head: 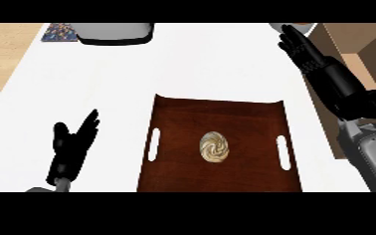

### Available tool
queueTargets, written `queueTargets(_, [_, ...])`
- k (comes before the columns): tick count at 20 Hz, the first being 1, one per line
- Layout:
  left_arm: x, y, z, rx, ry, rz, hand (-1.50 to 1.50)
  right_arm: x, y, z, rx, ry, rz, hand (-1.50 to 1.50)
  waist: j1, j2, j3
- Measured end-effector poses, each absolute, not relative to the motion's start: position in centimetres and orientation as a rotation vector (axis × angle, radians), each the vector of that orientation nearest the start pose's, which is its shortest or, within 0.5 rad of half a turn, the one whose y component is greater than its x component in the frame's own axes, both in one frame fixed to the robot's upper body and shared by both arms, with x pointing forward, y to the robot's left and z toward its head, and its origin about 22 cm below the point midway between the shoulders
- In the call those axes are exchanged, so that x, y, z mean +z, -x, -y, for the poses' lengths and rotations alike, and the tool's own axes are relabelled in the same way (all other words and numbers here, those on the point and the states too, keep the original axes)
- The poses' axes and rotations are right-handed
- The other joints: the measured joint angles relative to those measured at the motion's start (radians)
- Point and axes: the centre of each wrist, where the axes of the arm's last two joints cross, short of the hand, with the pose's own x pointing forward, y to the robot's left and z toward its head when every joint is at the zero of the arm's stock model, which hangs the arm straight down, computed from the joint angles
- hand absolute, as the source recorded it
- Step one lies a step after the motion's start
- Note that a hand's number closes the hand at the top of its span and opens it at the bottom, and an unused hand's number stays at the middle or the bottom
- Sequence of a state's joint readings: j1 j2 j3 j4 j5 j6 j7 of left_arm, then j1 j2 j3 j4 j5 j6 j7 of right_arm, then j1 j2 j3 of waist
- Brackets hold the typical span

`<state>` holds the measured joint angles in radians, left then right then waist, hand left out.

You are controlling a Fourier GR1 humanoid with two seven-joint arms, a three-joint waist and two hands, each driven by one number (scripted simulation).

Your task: Pick the cupcake from the tray and place it in the cardboard box

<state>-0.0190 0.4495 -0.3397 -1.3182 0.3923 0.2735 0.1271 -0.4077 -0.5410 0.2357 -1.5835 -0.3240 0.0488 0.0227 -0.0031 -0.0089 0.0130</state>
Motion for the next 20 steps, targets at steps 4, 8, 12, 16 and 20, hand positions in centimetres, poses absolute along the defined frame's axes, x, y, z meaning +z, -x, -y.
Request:
queueTargets(4, [-1.9, -23.6, -29.6, -0.031, -0.162, 1.215, 0.0, 11.6, -29.4, 24.8, 0.365, -0.015, 1.784, -1.5, -0.009, -0.002, -0.007])
queueTargets(8, [0.9, -24.7, -31.0, 0.03, -0.159, 1.332, 0.0, 9.7, -28.2, 26.7, 0.155, 0.284, 1.739, -1.5, -0.042, -0.016, -0.015])
queueTargets(12, [2.0, -24.5, -31.7, 0.062, -0.134, 1.377, 0.0, 8.1, -25.6, 25.4, -0.025, 0.497, 1.87, -1.5, -0.053, -0.021, -0.015])
queueTargets(16, [3.5, -24.7, -32.5, 0.071, -0.106, 1.411, 0.0, 6.9, -21.7, 21.6, 0.012, 0.597, 1.973, -1.5, -0.038, -0.013, -0.016])
queueTargets(20, [3.9, -24.7, -32.7, 0.072, -0.089, 1.424, 0.0, 5.4, -18.4, 20.3, 0.198, 0.664, 1.876, -1.5, -0.029, -0.006, -0.02])
